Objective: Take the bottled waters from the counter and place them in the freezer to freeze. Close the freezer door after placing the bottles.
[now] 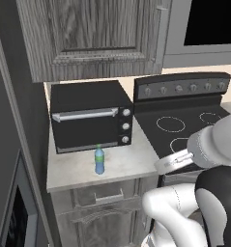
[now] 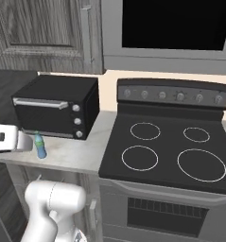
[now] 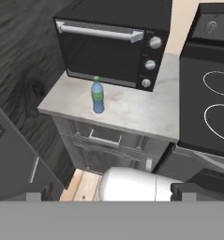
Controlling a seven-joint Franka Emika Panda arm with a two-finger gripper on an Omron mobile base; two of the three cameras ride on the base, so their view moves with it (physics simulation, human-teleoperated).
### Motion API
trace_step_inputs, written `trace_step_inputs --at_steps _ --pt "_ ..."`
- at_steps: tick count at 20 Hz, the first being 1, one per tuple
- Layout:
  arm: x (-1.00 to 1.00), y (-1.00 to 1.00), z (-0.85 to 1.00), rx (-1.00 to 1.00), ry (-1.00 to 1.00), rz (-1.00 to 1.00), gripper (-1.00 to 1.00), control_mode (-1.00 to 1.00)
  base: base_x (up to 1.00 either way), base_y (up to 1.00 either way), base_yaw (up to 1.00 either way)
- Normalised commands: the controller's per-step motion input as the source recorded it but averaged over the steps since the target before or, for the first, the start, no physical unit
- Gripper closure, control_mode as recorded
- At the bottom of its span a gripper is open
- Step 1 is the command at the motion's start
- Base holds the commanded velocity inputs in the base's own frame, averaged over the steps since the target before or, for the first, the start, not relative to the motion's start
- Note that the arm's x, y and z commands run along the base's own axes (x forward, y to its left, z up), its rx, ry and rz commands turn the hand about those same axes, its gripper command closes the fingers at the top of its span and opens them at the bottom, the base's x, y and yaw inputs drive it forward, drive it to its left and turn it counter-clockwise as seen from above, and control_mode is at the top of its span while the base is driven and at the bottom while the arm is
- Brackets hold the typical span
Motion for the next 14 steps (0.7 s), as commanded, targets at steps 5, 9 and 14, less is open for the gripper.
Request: trace_step_inputs --at_steps 5,9,14 --pt "0.20 -0.01 0.00 0.00 0.00 0.00 -1.00 -1.00 0.07 0.00 0.00" --pt "0.17 -0.17 0.00 0.00 0.00 0.00 -1.00 -1.00 0.00 0.00 0.00" --pt "0.01 -0.37 0.00 0.00 0.00 0.05 -1.00 -1.00 0.00 0.00 0.00"
